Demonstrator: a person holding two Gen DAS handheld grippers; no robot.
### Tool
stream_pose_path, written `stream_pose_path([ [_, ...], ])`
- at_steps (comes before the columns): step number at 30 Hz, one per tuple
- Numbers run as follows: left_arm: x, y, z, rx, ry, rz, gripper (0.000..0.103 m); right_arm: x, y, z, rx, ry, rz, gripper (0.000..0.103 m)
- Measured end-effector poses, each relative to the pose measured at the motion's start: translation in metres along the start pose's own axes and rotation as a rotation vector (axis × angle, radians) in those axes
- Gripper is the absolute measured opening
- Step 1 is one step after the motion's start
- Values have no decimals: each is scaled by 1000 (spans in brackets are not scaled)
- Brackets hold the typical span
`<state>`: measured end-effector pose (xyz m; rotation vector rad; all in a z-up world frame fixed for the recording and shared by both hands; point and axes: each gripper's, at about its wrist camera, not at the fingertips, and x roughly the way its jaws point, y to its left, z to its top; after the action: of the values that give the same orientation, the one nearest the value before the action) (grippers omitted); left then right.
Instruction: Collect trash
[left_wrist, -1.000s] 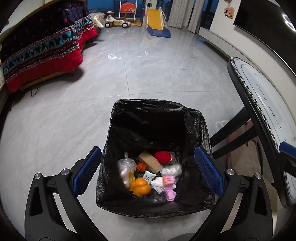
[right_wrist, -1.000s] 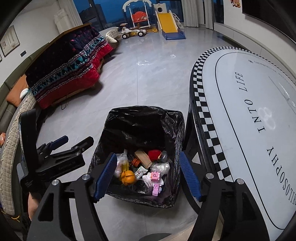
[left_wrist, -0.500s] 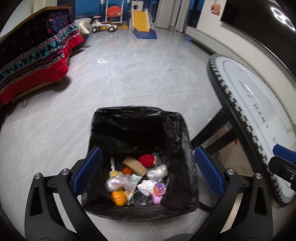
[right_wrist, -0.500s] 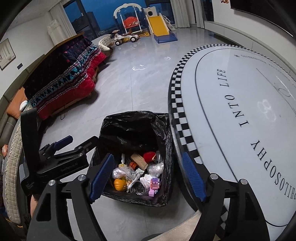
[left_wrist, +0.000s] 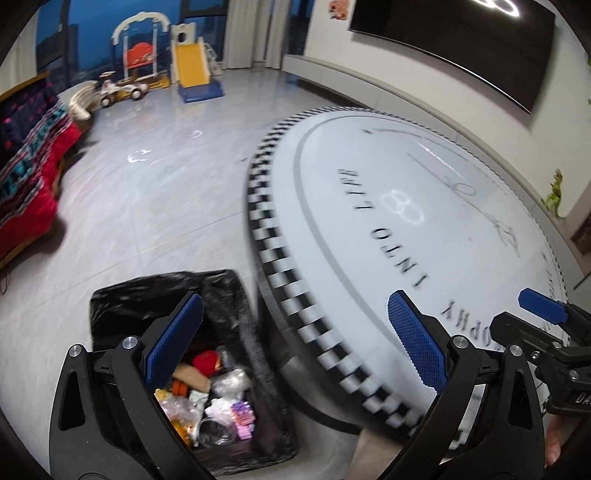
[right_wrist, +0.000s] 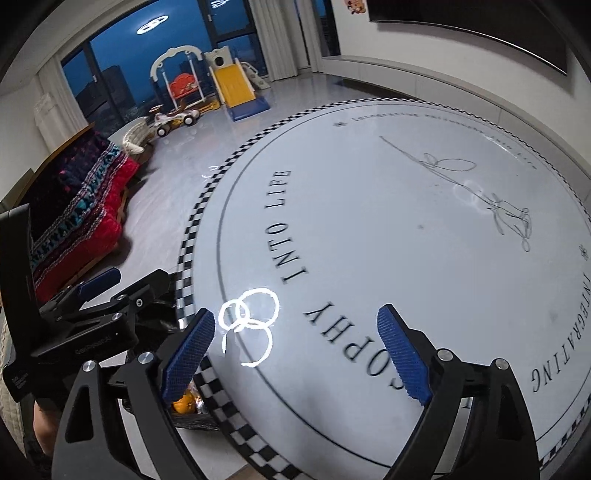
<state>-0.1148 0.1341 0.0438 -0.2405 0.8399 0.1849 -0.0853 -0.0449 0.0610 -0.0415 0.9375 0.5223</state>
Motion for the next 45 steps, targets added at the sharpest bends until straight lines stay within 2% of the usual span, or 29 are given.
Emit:
stream_pose_path([
  [13,50,-124,24,208,39,-127,97,-8,-126,0,205,-35,-186,90],
  [16,66,-149,24,244,44,-138,97,-4,-151,-5,235,-38,-247,90],
  [20,89,-170,23,273,65,-130,97,8,-177,-12,267,-20,-282,90],
  [24,101,-177,21,286,77,-108,97,24,-190,-13,279,-10,-294,90],
  [26,109,-178,22,282,112,-108,97,26,-187,-12,247,-33,-326,90],
  [29,109,-179,24,283,107,-81,97,33,-187,-9,223,-35,-365,92],
  [33,111,-187,21,306,126,-34,97,40,-185,-6,214,-22,-361,100],
  [45,108,-187,19,304,127,-36,97,39,-190,-10,210,-16,-370,100],
])
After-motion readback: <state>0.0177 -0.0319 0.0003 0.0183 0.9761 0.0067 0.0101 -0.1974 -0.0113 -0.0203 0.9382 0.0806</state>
